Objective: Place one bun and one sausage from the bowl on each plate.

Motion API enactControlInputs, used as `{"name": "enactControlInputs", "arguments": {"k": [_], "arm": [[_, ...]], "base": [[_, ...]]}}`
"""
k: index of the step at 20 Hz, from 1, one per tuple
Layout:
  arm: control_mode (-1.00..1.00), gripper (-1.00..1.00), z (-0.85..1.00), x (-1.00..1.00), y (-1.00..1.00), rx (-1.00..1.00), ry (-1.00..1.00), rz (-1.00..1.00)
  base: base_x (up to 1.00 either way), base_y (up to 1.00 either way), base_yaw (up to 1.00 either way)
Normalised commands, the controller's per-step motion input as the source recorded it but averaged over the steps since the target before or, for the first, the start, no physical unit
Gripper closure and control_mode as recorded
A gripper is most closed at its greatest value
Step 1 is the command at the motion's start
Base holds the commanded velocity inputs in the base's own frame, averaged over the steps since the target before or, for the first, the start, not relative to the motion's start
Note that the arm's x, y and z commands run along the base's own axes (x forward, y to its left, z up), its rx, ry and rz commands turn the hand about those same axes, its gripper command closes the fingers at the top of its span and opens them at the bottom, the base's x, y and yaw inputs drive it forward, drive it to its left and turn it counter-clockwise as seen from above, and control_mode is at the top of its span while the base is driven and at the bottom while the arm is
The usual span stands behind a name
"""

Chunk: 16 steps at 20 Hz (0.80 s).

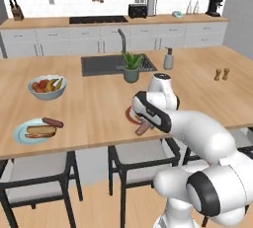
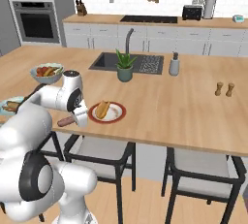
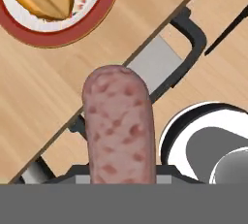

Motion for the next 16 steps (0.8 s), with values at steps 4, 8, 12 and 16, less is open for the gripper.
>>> {"name": "enactControlInputs", "arguments": {"k": [4,8,12,16], "arm": [[1.0,1.0,0.0,0.0,0.0,0.0,0.0,0.0],[1.0,1.0,0.0,0.0,0.0,0.0,0.0,0.0],[-1.0,1.0,0.0,0.41,-0.17,0.01,0.03,0.02],[-1.0,1.0,0.0,0.48,-0.54,-0.01,0.05,0.27]], "base": [[1.0,-0.06,0.0],[0.99,-0.09,0.0],[0.44,-0.07,0.01],[0.0,0.0,0.0]]}}
